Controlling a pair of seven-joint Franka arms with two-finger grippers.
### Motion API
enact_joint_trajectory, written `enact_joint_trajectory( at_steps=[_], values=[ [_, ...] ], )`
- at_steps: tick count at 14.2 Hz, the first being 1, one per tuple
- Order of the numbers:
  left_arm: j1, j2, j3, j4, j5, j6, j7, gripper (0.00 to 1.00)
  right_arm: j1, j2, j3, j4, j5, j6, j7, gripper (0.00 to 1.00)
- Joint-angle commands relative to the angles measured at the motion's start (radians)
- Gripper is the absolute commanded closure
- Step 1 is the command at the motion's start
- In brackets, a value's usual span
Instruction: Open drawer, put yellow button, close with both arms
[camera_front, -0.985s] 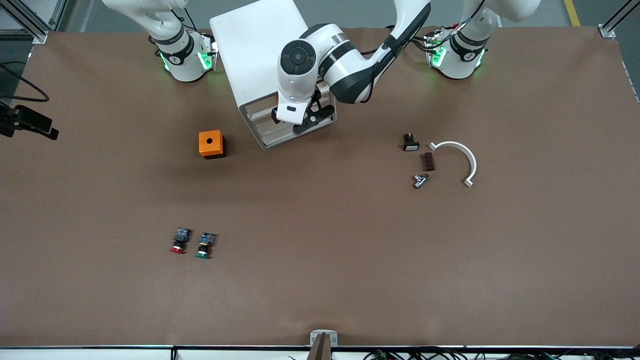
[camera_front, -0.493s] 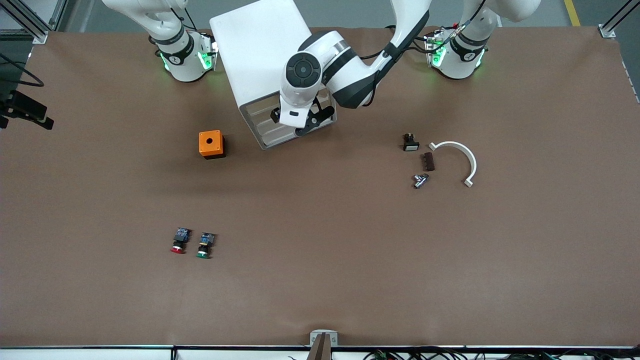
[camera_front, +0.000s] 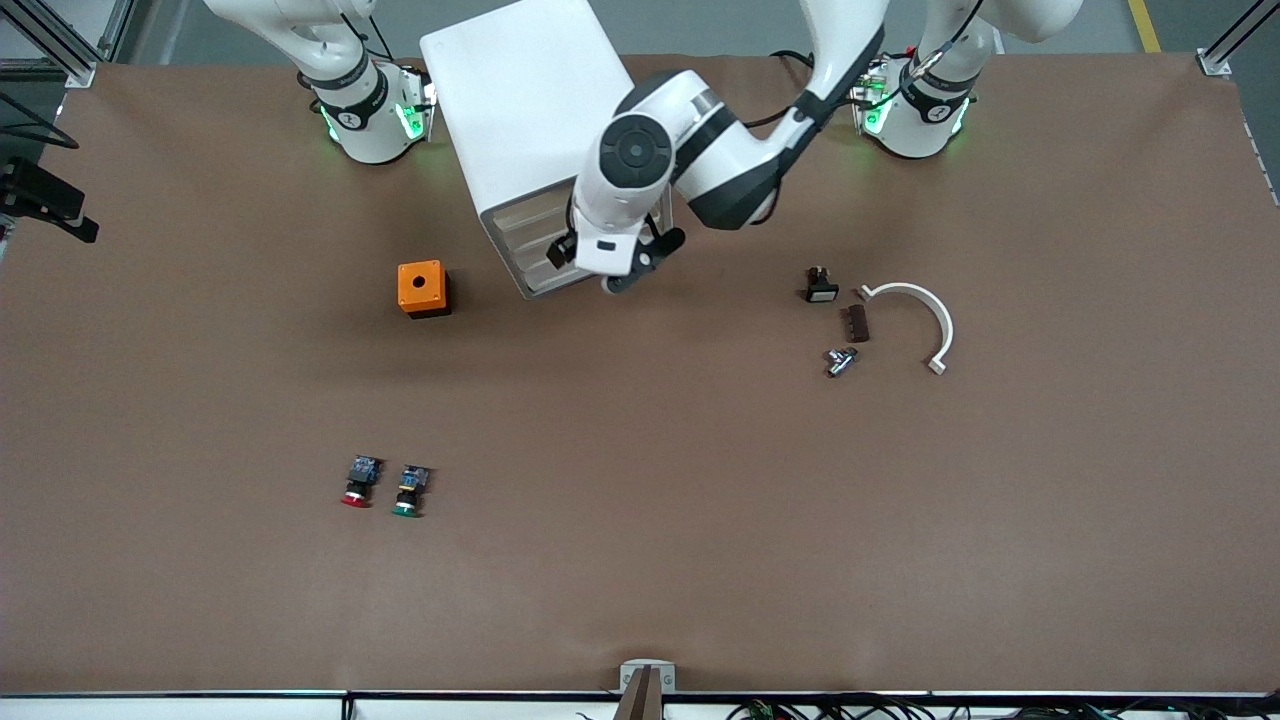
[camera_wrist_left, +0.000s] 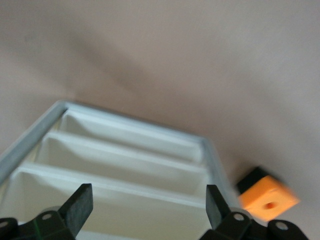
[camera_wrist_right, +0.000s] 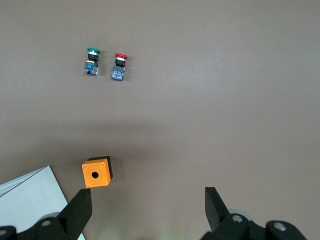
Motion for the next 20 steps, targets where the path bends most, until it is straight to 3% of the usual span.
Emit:
enact_joint_trajectory(
  at_steps=[1, 6, 10, 20],
  values=[
    [0.102, -0.064, -0.005, 0.067, 0.091, -0.144, 0.063, 0.01, -0.023, -0.018, 0.014, -0.016, 0.010, -0.018, -0.011, 0.00],
    [0.310, -0.165, -0.002, 0.087, 0.116, -0.304, 0.378, 0.01, -0.020, -0.033, 0.018, -0.027, 0.010, -0.027, -0.012, 0.00],
    [0.448, -0.217, -0.003, 0.086, 0.175, -0.407, 0.590, 0.01, -0.018, -0.114, 0.019, -0.129, 0.010, 0.022, -0.011, 0.00],
    [0.729, -0.227, -0.003, 0.078, 0.274, -0.422, 1.107, 0.01, -0.017, -0.117, 0.036, -0.129, 0.013, 0.030, 0.046, 0.00]
  ],
)
